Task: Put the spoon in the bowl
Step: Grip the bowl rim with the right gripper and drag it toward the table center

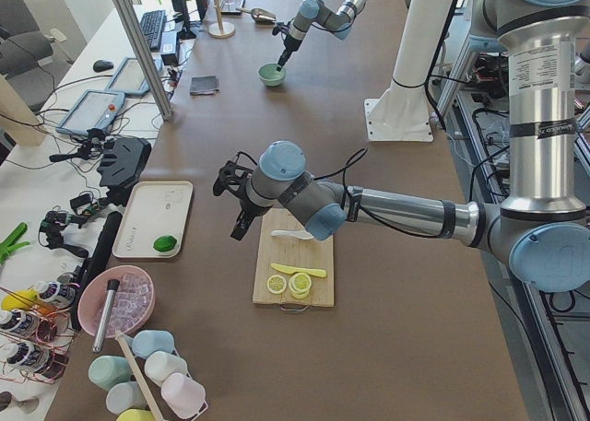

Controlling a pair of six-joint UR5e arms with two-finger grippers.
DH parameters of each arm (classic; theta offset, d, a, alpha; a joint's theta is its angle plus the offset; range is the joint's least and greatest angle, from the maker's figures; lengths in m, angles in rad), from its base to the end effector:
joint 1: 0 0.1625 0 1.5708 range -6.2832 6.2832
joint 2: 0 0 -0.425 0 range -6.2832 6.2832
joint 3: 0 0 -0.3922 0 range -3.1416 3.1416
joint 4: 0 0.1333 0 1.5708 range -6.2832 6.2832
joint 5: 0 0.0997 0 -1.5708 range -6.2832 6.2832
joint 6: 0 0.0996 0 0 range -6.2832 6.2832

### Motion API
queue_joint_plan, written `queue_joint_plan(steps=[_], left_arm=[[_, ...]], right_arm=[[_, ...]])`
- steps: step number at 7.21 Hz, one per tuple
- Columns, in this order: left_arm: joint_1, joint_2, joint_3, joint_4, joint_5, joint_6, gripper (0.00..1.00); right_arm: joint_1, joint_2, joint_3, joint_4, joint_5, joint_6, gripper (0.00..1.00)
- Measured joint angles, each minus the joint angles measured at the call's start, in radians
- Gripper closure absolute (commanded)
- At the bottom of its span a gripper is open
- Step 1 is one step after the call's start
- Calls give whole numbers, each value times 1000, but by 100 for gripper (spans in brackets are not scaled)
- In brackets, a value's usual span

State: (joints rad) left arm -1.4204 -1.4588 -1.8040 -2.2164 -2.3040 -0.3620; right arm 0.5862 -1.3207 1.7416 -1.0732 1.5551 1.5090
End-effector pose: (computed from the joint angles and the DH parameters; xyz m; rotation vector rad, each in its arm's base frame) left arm 0.0038 -0.4697 0.5215 0.5294 0.8561 0.0875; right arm -0.4276 -0.4458 0.3953 0.3097 -0.8757 0.4939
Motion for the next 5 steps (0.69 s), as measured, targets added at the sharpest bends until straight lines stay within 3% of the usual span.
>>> queue_joint_plan(steps=[2,4,5], left_arm=[[4,0,0,-4,0,0,2],[18,3,0,-21,-1,-15,2],[27,4,0,-31,0,-27,2]], right_arm=[[-12,104,-15,-51,-5,57,100],[-59,246,-15,-194,-15,139,100],[-106,320,-21,-267,-34,173,85]])
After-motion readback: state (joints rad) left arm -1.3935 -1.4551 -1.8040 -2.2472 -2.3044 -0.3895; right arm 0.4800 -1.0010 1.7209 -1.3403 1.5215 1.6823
